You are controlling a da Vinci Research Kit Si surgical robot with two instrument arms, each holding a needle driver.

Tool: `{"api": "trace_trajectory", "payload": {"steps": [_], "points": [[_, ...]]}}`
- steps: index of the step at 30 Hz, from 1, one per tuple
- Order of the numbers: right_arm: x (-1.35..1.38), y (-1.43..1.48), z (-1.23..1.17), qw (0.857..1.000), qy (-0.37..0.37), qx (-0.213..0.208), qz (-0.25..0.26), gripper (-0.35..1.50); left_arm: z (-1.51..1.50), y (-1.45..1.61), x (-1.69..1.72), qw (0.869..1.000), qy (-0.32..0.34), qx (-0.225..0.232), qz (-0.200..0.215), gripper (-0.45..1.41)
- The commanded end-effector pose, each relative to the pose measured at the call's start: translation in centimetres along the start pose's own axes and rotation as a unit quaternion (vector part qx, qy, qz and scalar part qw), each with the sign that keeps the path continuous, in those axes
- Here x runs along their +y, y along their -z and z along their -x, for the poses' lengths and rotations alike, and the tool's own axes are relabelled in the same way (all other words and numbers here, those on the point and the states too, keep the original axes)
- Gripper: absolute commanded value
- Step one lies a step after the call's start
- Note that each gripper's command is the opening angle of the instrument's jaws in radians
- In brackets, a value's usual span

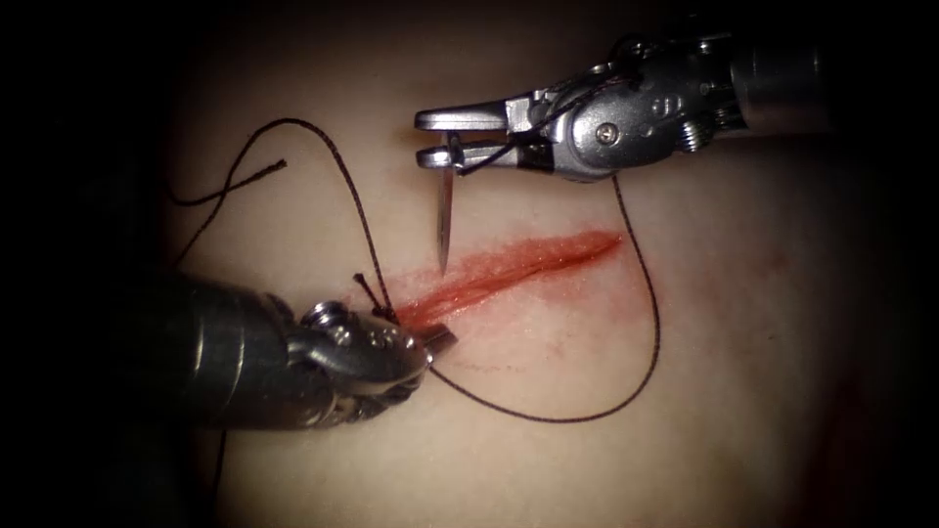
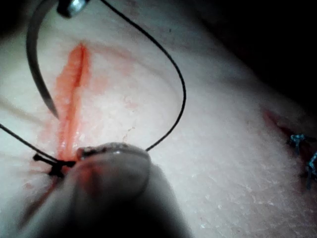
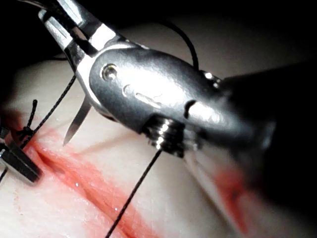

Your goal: Wound Closure

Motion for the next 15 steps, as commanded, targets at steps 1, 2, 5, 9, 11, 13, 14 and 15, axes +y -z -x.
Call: {"api": "trace_trajectory", "payload": {"steps": [1,2,5,9,11,13,14,15], "points": [[0.03,-0.08,0.08,1.000,0.004,-0.003,-0.006,-0.35,0.01,-0.06,0.04,1.000,0.001,0.001,-0.001,-0.42],[0.02,-0.09,0.10,1.000,0.005,-0.002,-0.007,-0.35,0.01,-0.06,0.04,1.000,0.000,0.001,-0.002,-0.42],[-0.04,-0.10,0.13,1.000,0.007,-0.002,-0.011,-0.35,0.01,-0.06,0.03,1.000,0.002,0.001,-0.003,-0.42],[-0.08,-0.14,0.17,1.000,0.009,-0.003,-0.013,-0.35,0.00,-0.06,0.03,1.000,0.003,0.000,-0.003,-0.42],[-0.10,-0.18,0.17,1.000,0.010,-0.002,-0.015,-0.35,0.00,-0.05,0.03,1.000,0.006,0.000,-0.004,-0.42],[-0.11,-0.19,0.16,1.000,0.010,-0.002,-0.015,-0.35,0.00,-0.05,0.03,1.000,0.006,0.000,-0.003,-0.42],[-0.11,-0.20,0.16,1.000,0.010,-0.001,-0.016,-0.35,0.00,-0.05,0.03,1.000,0.007,0.000,-0.003,-0.42],[-0.11,-0.21,0.16,1.000,0.010,-0.001,-0.016,-0.35,0.00,-0.05,0.03,1.000,0.008,-0.001,-0.002,-0.42]]}}
